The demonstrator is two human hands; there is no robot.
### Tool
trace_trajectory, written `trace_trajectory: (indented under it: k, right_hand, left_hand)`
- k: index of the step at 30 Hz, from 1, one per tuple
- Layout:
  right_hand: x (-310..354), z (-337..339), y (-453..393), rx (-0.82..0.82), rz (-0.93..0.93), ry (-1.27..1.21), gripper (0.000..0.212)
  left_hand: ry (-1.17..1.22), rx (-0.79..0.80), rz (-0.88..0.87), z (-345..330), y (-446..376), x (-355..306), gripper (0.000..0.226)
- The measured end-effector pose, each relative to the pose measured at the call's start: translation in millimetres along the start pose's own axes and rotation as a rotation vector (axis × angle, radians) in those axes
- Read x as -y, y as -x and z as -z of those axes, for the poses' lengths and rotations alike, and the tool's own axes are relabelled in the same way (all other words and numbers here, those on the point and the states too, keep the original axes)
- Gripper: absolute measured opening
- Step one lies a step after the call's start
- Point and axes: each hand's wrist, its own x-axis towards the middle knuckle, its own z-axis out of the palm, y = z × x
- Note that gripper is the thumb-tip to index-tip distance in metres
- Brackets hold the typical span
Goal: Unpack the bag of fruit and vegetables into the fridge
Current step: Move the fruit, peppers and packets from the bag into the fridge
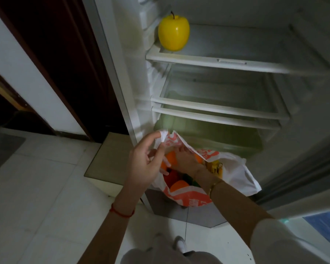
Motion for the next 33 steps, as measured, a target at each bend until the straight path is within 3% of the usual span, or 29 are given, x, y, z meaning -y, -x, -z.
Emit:
trace_trajectory:
  k: [6, 12, 16, 23, 27, 33]
  right_hand:
    - [-8.7, -14.5, -12.1, -0.039, 0.008, 0.002, 0.072]
    - [-14.7, 11.7, 6.3, -0.167, 0.06, -0.37, 0.107]
    - [-20.1, 43.5, 30.7, -0.234, 0.124, -0.626, 0.073]
    - [-4.2, 115.9, 80.4, -0.33, 0.149, -1.063, 0.049]
    - [2.7, 163.0, 98.4, -0.504, 0.219, -1.07, 0.048]
    - [12.1, 234.6, 85.6, -0.922, 0.294, -0.929, 0.058]
  left_hand:
    - [0.024, 0.004, 0.029, -0.9, -3.8, -4.3, 0.03]
    - [0.026, 0.017, 0.048, 1.4, -15.0, -5.9, 0.027]
    - [0.003, 0.053, 0.049, 0.5, -25.9, -9.2, 0.027]
    - [0.022, 0.076, 0.046, -8.4, -43.4, -17.4, 0.03]
    - [-0.035, 0.076, 0.034, -14.1, -53.0, -17.3, 0.026]
    - [-0.037, 0.066, 0.02, -19.9, -63.7, -16.1, 0.022]
